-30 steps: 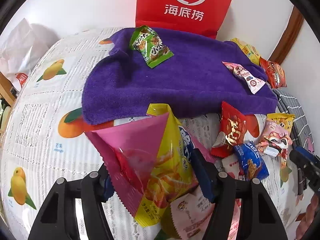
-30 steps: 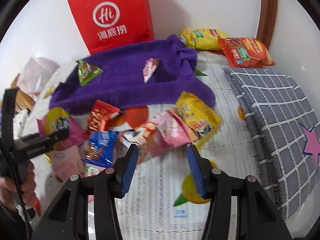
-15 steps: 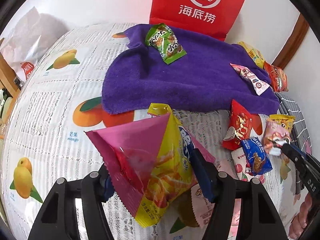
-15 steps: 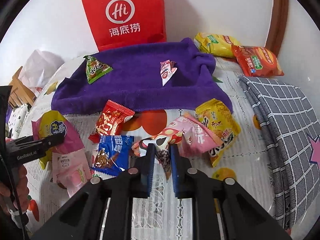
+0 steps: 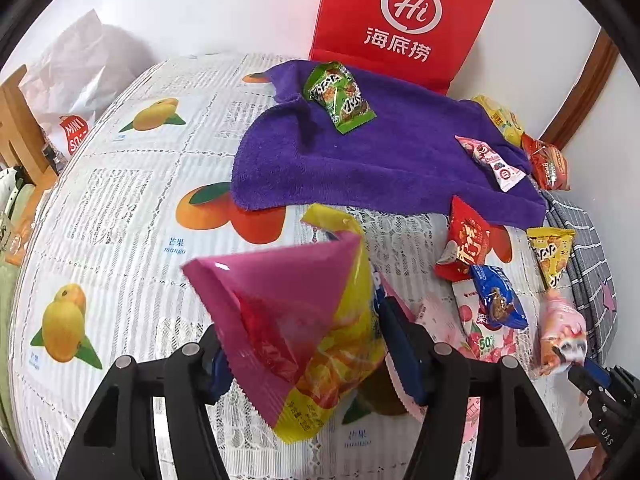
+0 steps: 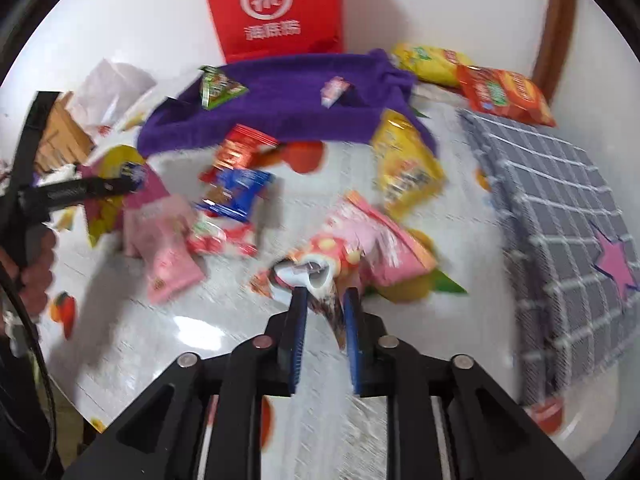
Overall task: Organize snacks
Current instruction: 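Lift both held packets and carry them toward the purple towel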
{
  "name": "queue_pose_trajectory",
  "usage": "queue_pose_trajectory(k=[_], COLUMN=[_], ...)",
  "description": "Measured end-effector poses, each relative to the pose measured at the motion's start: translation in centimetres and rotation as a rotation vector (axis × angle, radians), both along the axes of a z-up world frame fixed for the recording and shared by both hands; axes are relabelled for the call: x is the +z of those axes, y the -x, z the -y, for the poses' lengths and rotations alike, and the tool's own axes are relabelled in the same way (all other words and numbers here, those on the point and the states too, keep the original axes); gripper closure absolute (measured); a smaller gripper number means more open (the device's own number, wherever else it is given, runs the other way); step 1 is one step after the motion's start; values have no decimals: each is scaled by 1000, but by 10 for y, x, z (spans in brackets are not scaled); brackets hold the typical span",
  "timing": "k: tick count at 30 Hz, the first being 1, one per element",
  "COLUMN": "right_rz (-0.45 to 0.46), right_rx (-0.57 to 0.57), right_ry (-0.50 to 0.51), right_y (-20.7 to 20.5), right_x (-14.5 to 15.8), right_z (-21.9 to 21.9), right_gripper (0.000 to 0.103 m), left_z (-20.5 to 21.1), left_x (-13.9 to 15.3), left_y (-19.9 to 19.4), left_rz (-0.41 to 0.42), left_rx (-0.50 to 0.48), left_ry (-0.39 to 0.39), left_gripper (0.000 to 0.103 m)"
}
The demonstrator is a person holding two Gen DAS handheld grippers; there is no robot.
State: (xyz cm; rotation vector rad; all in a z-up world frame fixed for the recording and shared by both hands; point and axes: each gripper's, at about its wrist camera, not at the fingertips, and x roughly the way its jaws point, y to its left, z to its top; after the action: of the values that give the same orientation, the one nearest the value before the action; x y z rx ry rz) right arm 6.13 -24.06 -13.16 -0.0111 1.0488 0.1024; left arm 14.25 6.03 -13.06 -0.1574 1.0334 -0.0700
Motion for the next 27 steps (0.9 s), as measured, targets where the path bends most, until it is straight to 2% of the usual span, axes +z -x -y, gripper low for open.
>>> queue_pose_trajectory(k=[2, 4, 6, 9, 21, 23, 25, 27], right_rz=[2, 10, 29, 20, -90, -92, -81, -60], right_rx=[-26, -41, -57, -81, -157, -164, -163, -155], right_ry=[-36, -64, -70, -92, -48, -39, -45, -47], right_y=[1, 1, -2, -15, -58, -59, -58, -56], right_x=[3, 7, 10, 11, -25, -29, -29, -26], right_z=[8, 11, 9, 4, -12, -11, -11, -11], right_gripper=[76, 67, 48, 41, 41, 48, 51, 60], left_z=[-1, -1, -2, -4, -7, -7, -8, -9], left_x=[2, 3, 3, 3, -4, -4, -5, -4], left_y=[1, 1, 2, 1, -9, -10, -11, -10], left_rz=[3, 4, 5, 1, -25, -26, -27, -25], left_rx=[1, 3, 1, -3, -21, -24, -26, -27], left_ry=[1, 7, 7, 8, 21, 23, 27, 28], left_gripper=[40, 40, 40, 40, 40, 40, 40, 40])
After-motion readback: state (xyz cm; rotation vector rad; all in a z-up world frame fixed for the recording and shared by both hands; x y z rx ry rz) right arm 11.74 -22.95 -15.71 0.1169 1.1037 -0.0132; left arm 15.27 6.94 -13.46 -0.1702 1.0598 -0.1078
